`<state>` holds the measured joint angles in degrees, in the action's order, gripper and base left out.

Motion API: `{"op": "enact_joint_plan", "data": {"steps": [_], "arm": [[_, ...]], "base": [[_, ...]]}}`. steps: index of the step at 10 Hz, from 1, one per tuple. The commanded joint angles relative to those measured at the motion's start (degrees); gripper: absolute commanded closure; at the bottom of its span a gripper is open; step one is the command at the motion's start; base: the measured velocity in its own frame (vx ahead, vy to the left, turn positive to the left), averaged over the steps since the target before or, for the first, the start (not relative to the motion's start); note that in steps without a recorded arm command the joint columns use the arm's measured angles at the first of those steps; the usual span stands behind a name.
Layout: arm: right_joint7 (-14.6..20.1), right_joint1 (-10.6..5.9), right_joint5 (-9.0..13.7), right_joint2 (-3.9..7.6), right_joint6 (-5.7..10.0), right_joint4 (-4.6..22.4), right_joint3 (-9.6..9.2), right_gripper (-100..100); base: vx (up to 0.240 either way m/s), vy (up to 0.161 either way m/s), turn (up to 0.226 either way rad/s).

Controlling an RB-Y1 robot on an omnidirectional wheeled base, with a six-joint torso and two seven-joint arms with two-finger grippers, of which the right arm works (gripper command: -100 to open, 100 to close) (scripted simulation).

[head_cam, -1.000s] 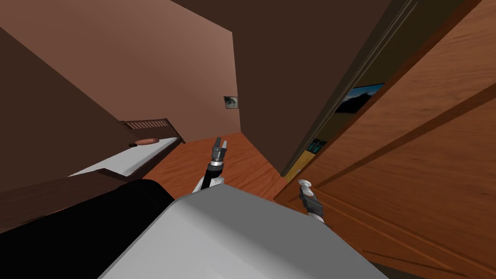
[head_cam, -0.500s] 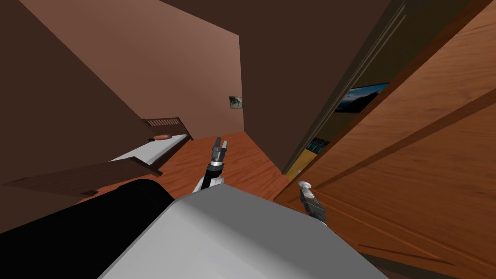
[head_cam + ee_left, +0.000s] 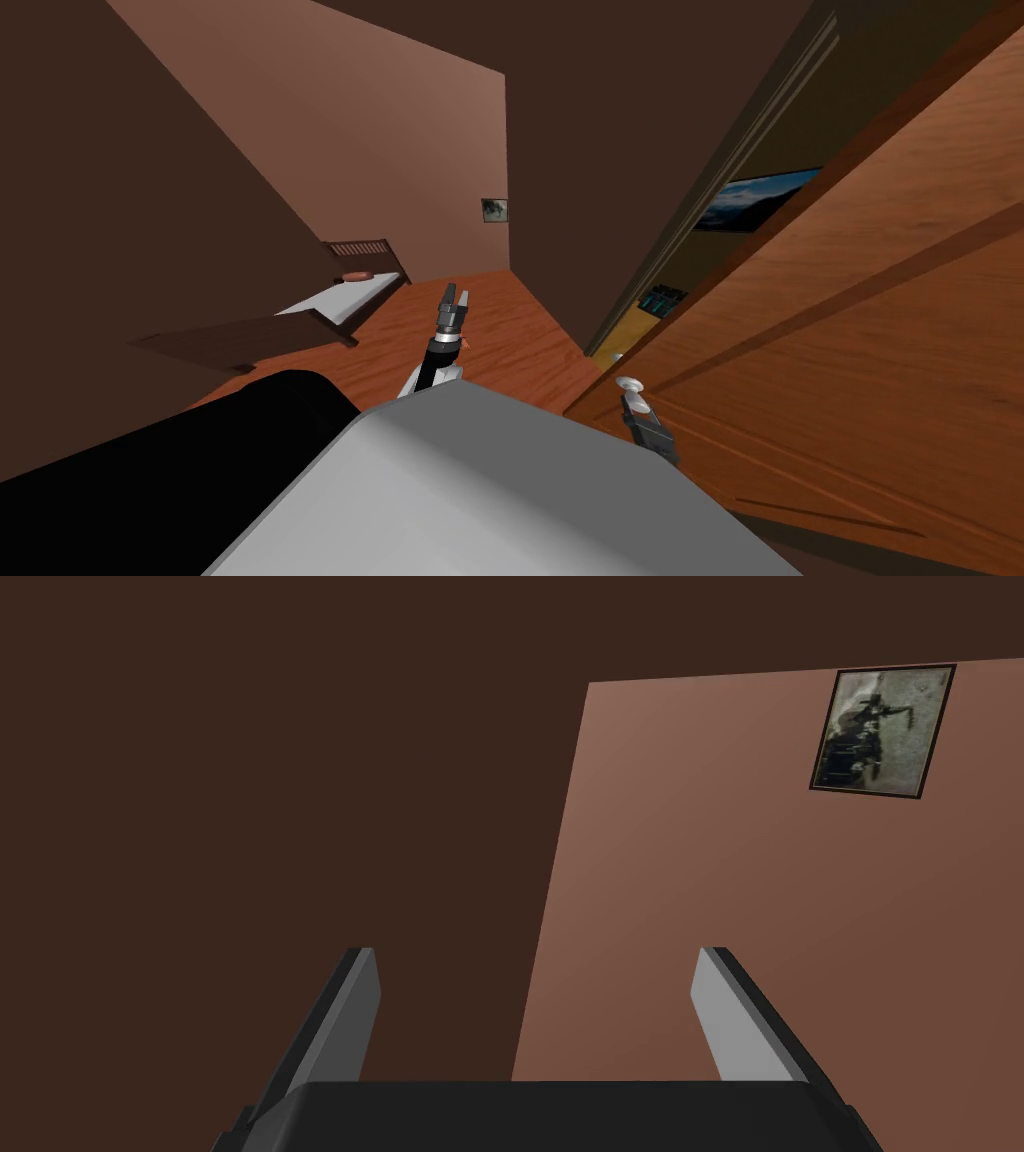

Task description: Pull the door open

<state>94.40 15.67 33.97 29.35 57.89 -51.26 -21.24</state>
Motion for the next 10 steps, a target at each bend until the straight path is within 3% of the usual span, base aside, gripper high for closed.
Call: {"op": "enact_joint_plan", "data": {"steps": [1, 5, 6, 10], "arm": [[1.0, 0.62, -0.5, 0.71, 1.54, 0.6, -0.88, 100], [3.3, 1.88, -1.6, 2.51, 4.65, 1.3, -2.88, 100], [2.9, 1.5, -1.5, 2.16, 3.98, 1.5, -2.68, 100], [4.7, 1.68, -2.2, 3.15, 6.43, 3.1, -4.09, 100]], "base": [[-0.201, -0.035, 0.117], [-0.2, -0.033, 0.104], [-0.083, -0.012, 0.024], [-0.176, -0.044, 0.126]]}}
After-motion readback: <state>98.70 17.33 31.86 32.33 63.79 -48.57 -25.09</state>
